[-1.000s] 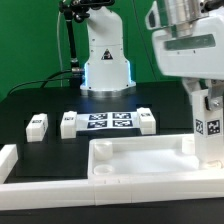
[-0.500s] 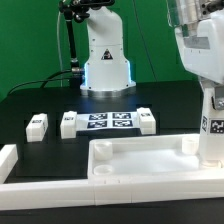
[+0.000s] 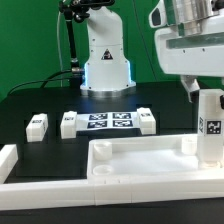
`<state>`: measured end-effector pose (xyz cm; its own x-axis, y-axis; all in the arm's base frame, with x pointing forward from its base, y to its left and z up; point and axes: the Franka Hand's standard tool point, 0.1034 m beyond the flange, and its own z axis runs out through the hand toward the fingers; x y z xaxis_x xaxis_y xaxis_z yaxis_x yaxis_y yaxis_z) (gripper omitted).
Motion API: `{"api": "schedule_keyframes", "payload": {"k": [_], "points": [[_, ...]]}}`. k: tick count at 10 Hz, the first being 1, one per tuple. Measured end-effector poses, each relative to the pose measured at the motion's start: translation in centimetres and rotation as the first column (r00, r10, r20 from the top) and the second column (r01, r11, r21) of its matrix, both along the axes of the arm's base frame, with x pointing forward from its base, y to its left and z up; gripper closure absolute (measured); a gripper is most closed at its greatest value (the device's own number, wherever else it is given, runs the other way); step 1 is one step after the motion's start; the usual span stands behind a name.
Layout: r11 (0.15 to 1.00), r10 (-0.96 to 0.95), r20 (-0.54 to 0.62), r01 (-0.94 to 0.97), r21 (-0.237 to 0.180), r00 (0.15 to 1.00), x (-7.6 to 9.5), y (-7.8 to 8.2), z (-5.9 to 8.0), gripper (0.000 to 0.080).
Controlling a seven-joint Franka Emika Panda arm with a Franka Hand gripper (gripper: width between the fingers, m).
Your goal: Assemble desk
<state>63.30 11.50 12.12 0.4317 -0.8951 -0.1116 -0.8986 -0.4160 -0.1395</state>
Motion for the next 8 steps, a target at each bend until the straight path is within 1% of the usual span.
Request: {"api": "schedule_keyframes", "payload": {"k": [1, 3, 4, 5, 6, 7, 8], "points": [[1.0, 0.012, 0.005, -0.012, 0.0, 1.0, -0.2, 0.56, 0.08, 0.0159], [0.987, 0.159, 0.026, -0.158, -0.015, 0.987, -0.2, 0.44, -0.03, 0.0151], [0.968, 0.251, 0.033, -0.251, -0.024, 0.967, -0.24, 0.44, 0.01, 0.0151], [0.919, 0.394, 0.033, -0.392, -0.044, 0.919, -0.2, 0.44, 0.25, 0.0151], [0.83, 0.554, 0.031, -0.549, -0.095, 0.832, -0.05, 0.22, 0.21, 0.0151], [0.724, 0.686, 0.025, -0.678, -0.129, 0.728, 0.2, -0.05, 0.19, 0.0151], [0.597, 0.799, 0.021, -0.788, -0.153, 0.601, 0.31, -0.37, 0.05, 0.0151]]}}
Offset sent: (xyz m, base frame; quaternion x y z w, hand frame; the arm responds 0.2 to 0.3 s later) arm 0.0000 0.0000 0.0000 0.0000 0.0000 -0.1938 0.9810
